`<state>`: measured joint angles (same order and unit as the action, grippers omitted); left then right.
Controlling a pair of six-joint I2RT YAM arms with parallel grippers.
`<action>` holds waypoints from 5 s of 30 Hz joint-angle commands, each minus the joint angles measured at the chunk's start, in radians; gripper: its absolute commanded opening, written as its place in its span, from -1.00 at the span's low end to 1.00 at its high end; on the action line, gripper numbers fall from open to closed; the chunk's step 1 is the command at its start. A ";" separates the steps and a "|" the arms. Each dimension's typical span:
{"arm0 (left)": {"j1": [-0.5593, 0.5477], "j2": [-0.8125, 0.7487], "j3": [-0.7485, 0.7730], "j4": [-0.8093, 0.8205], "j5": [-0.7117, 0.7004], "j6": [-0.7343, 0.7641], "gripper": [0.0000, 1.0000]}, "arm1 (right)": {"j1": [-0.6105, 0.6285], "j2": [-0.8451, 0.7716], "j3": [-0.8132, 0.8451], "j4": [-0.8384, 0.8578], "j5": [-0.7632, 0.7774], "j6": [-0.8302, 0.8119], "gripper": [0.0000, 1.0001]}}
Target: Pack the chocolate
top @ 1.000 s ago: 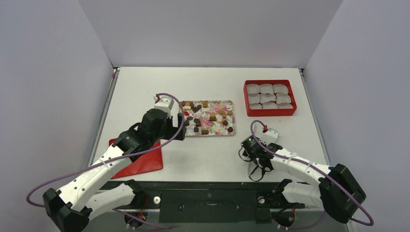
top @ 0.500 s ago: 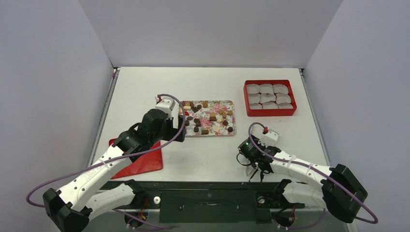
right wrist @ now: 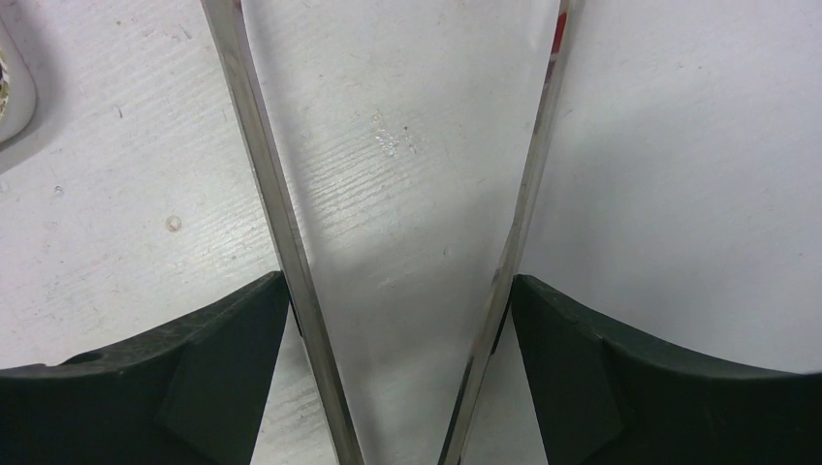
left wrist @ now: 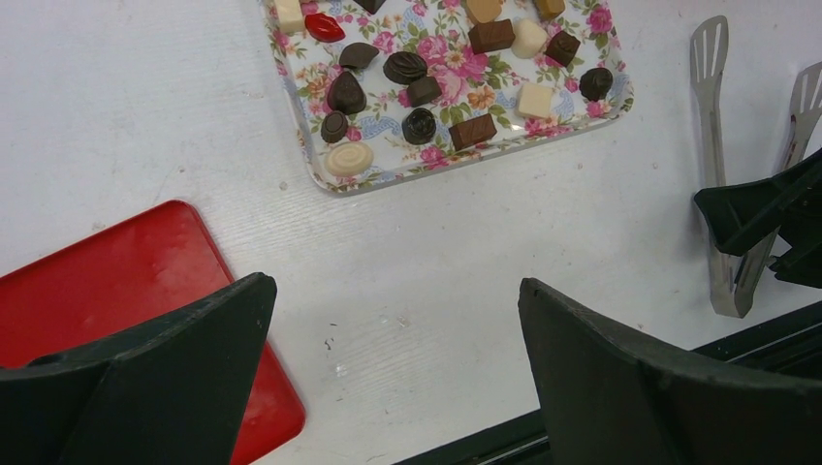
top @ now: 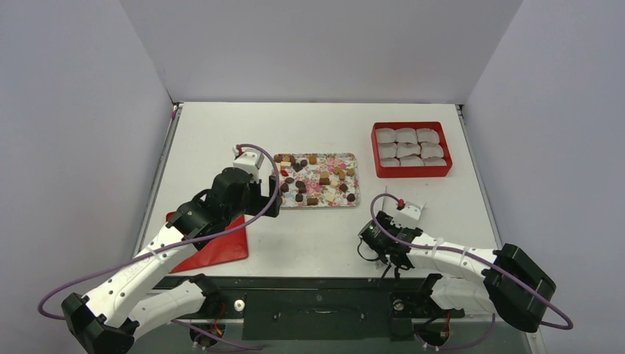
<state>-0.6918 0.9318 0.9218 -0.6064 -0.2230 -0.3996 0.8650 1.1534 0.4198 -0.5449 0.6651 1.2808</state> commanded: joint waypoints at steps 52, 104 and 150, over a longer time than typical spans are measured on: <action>0.005 0.044 -0.004 0.025 0.052 -0.012 0.93 | 0.047 0.045 0.012 0.041 0.065 0.053 0.51; 0.014 0.005 0.017 -0.071 -0.255 0.055 0.93 | 0.003 -0.140 0.799 -0.481 -0.360 -0.523 0.03; 0.035 -0.034 -0.057 -0.059 -0.306 0.064 0.93 | -0.049 0.259 0.805 -0.320 -0.560 -0.661 -0.16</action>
<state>-0.6628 0.9161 0.8593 -0.6853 -0.5304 -0.3462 0.8104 1.3994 1.2228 -0.9039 0.0963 0.6037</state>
